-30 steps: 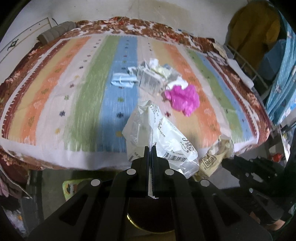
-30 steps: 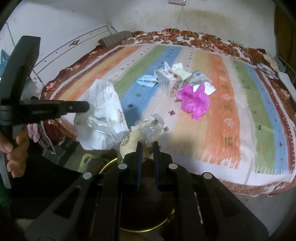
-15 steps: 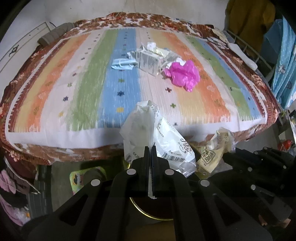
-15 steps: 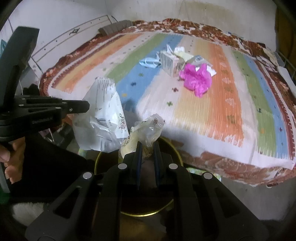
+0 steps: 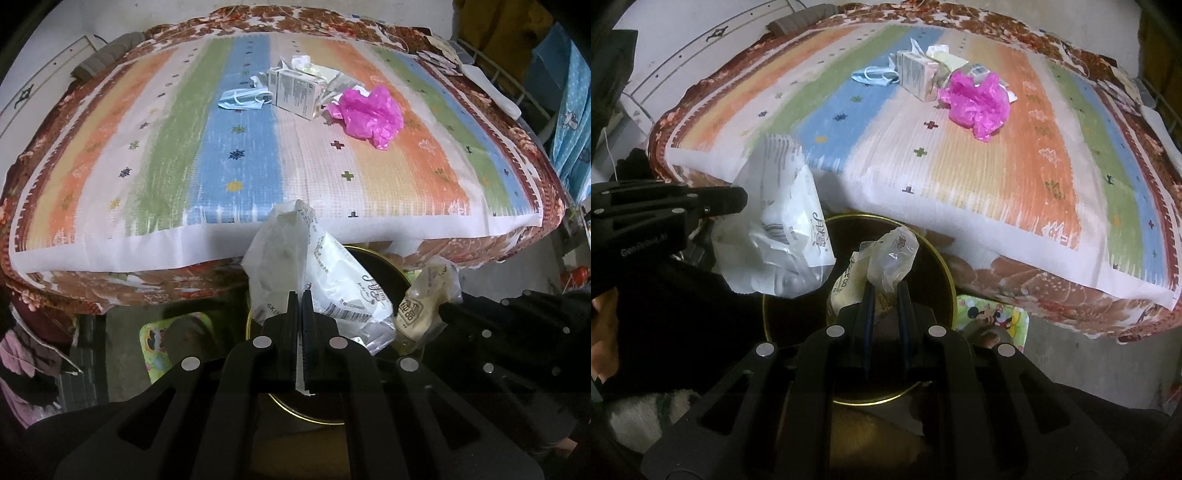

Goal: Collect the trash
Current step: 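Open both tools to drop the bag and wrapper into the bin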

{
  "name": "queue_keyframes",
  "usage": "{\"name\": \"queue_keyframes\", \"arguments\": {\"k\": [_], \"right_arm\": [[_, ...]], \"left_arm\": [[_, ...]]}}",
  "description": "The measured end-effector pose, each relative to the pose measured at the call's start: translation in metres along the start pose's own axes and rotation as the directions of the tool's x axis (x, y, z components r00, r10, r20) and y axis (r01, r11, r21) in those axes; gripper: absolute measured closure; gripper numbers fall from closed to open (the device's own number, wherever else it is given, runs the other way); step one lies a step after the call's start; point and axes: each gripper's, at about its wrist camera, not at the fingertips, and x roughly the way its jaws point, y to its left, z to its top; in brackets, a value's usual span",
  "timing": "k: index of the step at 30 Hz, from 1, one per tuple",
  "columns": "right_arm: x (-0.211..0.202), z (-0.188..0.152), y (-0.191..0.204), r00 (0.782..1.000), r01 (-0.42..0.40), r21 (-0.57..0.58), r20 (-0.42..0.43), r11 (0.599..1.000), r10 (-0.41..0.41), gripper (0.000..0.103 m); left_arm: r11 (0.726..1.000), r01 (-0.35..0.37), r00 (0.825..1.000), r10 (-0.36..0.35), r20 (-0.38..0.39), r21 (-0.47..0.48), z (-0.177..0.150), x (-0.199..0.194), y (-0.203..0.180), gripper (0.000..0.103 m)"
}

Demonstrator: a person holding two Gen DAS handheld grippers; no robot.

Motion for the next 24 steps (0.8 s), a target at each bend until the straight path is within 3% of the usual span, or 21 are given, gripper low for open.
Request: {"name": "queue_keyframes", "arguments": {"k": [2,4,6,18,24], "right_arm": [[0.002,0.001,-0.001,1.000,-0.002,0.005,-0.010,1.000,0.002,0.089],[0.003,0.001,-0.003,1.000,-0.009,0.023,-0.019,1.000,0.010,0.084],[0.003,0.001,-0.006,1.000,-0.021,0.042,-0.020,0.999,0.022,0.071],[-0.002,0.004,-0.009,0.999,-0.054,0.066,0.011,0.996,0.053,0.058],[-0.005,0.007,-0.013,0.997,-0.075,0.085,0.035,0.994,0.072,0.053]], "left_arm": [[1.000,0.025,1.000,-0.025,-0.006,-0.004,0.000,0.001,0.000,0.098],[0.999,0.044,0.999,-0.045,-0.008,-0.015,0.002,0.002,0.001,0.073],[0.999,0.044,0.999,-0.044,0.003,-0.027,0.003,0.001,0.003,0.067],[0.993,0.061,0.998,-0.058,0.040,-0.101,0.008,-0.007,0.015,0.058],[0.984,0.095,0.994,-0.085,0.074,-0.152,0.013,-0.013,0.025,0.047]]}}
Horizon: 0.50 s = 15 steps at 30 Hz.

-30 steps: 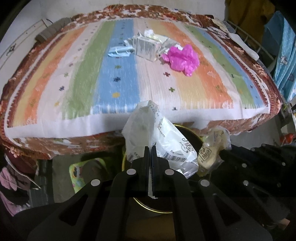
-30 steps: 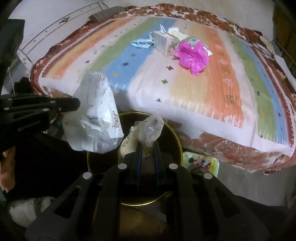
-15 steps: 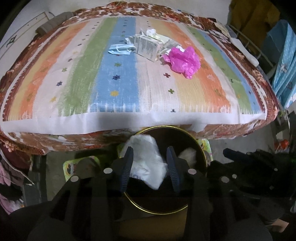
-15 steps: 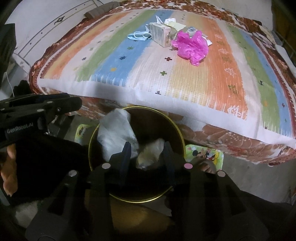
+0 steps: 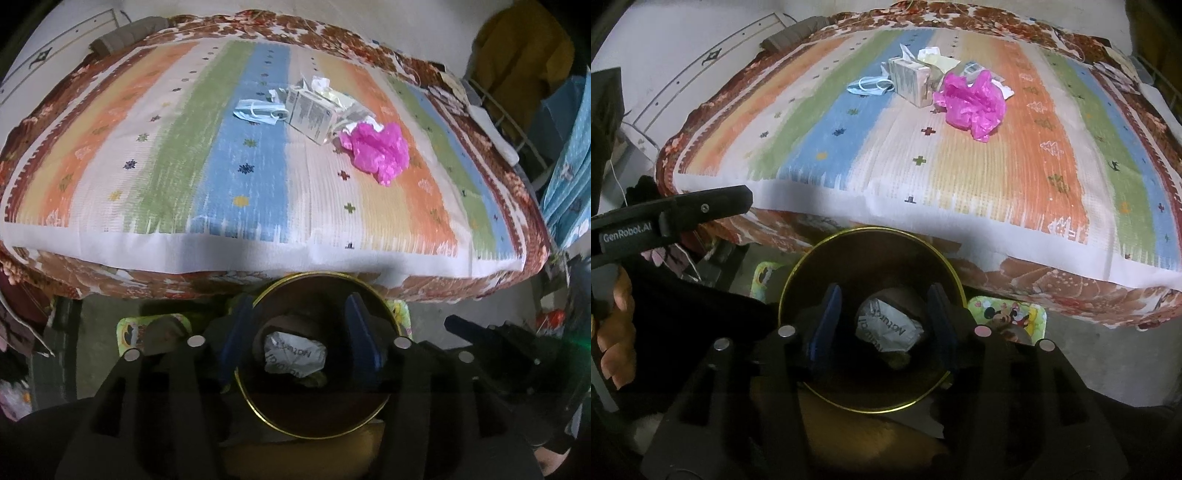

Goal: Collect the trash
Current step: 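Open both tools to drop the bag and wrapper into the bin, then move both tools back to the trash pile on the bed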

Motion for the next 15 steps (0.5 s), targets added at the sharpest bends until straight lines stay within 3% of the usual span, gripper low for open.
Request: {"name": "queue_keyframes", "arguments": {"k": [4,7,15], "right_arm": [[-0.005,0.004,-0.002,1.000,-0.011,0.010,0.022,1.000,0.011,0.046],[-0.005,0.008,-0.004,1.000,-0.012,0.014,0.023,1.000,0.011,0.045],[-0.014,0.032,-0.009,0.995,-0.022,-0.003,0.093,1.000,0.022,0.032]], "left_arm": [[0.998,0.050,0.999,-0.049,0.024,-0.040,0.005,-0.005,0.006,0.039],[0.997,0.048,0.998,-0.046,0.042,-0.057,0.010,-0.007,0.008,0.031],[0.996,0.038,0.997,-0.032,0.076,-0.080,0.035,-0.012,0.016,0.021]]}}
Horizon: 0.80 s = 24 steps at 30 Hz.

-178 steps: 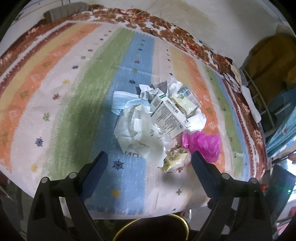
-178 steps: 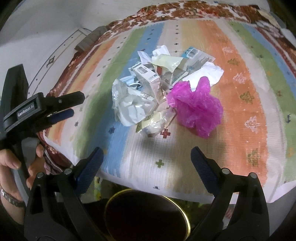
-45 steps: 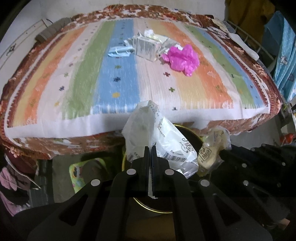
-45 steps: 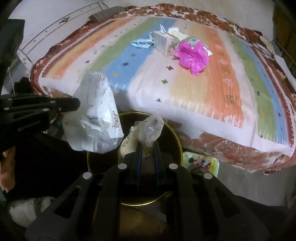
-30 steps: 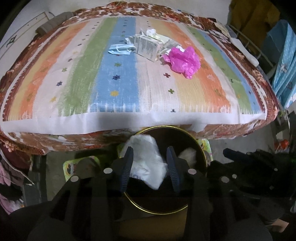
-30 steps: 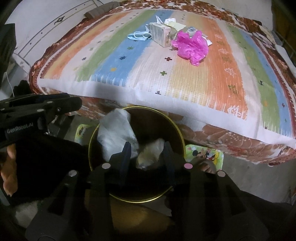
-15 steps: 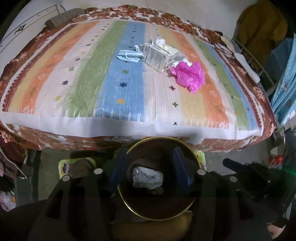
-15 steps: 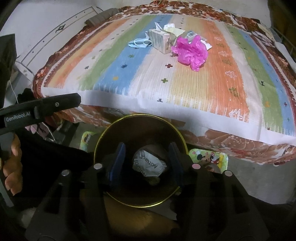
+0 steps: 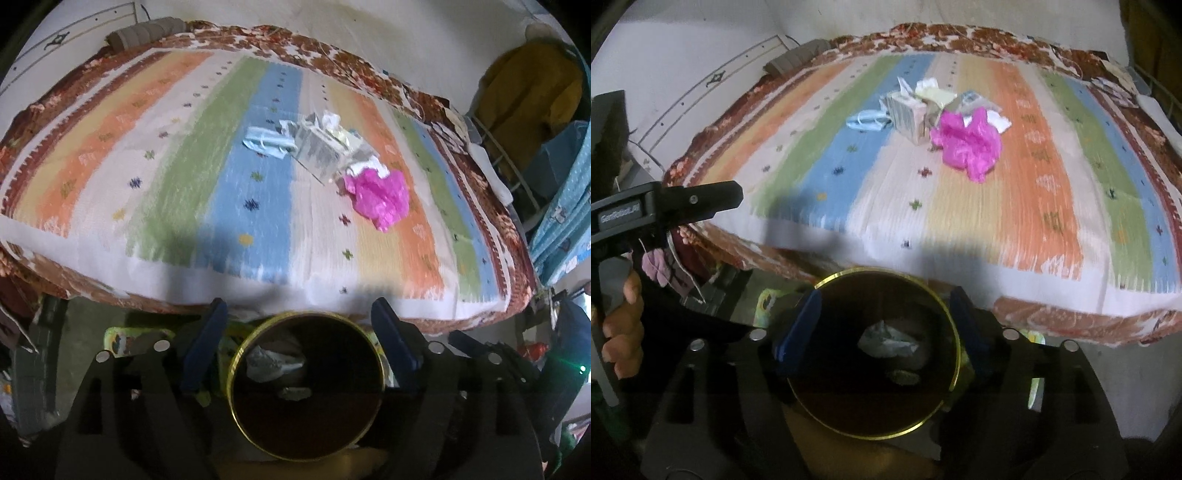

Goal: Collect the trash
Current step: 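Move both tools back to the trash pile on the bed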

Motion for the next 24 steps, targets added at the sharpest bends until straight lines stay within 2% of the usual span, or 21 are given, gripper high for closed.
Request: {"name": "queue_keyframes", "arguments": {"k": [5,13,20,24], "right_arm": [[-0.002,0.024,-0.001,0.999,0.009,-0.029,0.040,1.000,-0.008,0.025],[0.004,0.060,-0.003,0.997,0.030,-0.065,0.075,0.997,-0.025,0.023],[0.006,0.075,-0.004,0.993,0.033,-0.084,0.114,0.996,-0.024,0.014],[0.008,0.086,0.000,0.988,0.036,-0.106,0.153,0.994,-0.020,0.009]], "left_arm": [[0.999,-0.039,0.999,0.039,-0.007,0.008,0.020,0.006,0.002,0.018],[0.998,-0.068,0.998,0.068,-0.013,-0.015,0.050,0.016,0.011,0.017],[0.998,-0.041,0.999,0.040,-0.015,-0.052,0.071,0.026,0.016,0.010],[0.993,0.046,0.999,-0.043,0.025,-0.113,0.085,0.029,0.022,0.006]]}}
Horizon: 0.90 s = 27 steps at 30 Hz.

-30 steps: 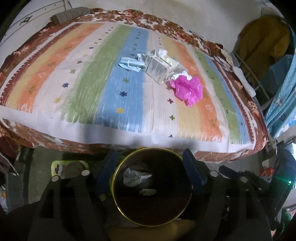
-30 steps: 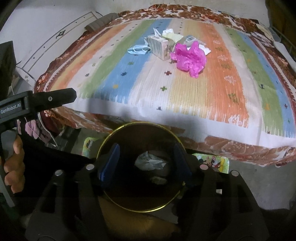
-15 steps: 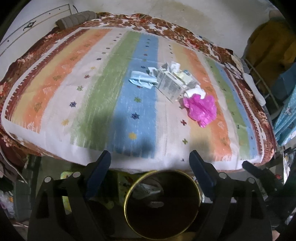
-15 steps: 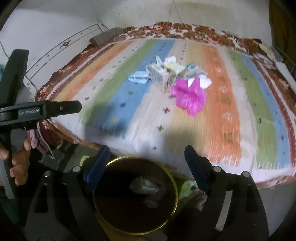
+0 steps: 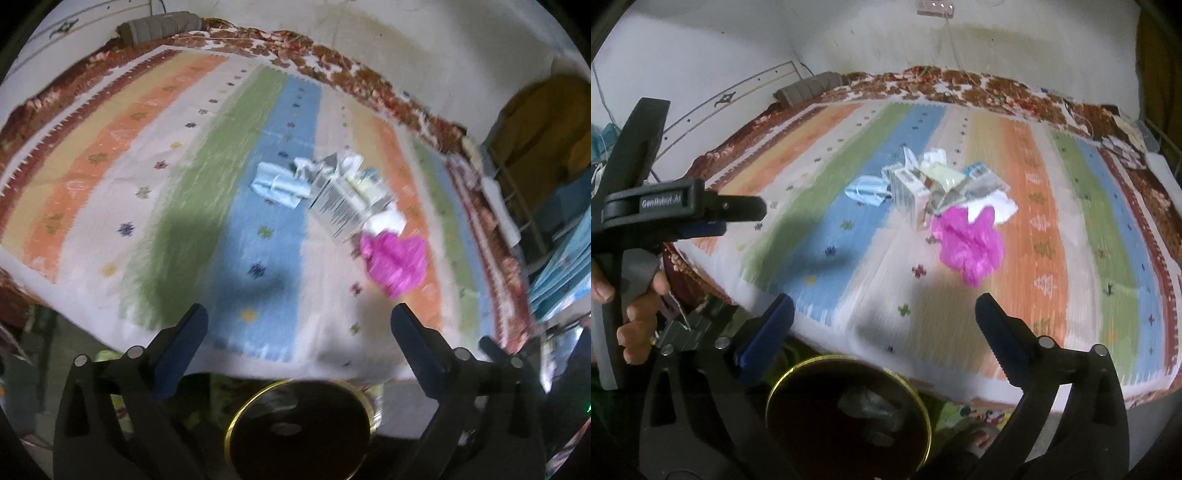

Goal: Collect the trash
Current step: 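Move both tools back to the trash pile on the bed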

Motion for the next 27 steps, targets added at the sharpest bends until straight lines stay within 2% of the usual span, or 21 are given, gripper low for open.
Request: {"name": "queue_keyframes", "arguments": {"k": [4,8,12,16,27], "right_arm": [[0.003,0.015,0.001,0.998,0.034,-0.026,0.061,0.999,-0.033,0.009],[0.016,0.025,0.000,0.998,0.031,-0.039,0.056,0.999,-0.029,0.009],[0.032,0.035,-0.002,0.997,0.044,-0.053,0.058,0.998,-0.040,0.009],[0.050,0.044,-0.006,0.998,0.037,-0.052,0.048,0.998,-0.035,0.009],[0.099,0.061,-0.028,0.999,0.045,-0.038,0.019,0.998,-0.044,0.009]], "left_arm": [[0.999,0.022,1.000,-0.021,0.007,-0.047,0.012,0.009,0.004,0.006],[0.994,0.039,0.999,-0.038,0.010,-0.107,0.025,0.020,0.011,0.006],[0.979,0.088,0.996,-0.090,-0.004,-0.185,0.037,0.037,0.023,0.006],[0.969,0.099,0.995,-0.102,-0.001,-0.227,0.049,0.052,0.034,0.006],[0.967,0.094,0.995,-0.095,0.008,-0.237,0.076,0.090,0.045,0.006]]}}
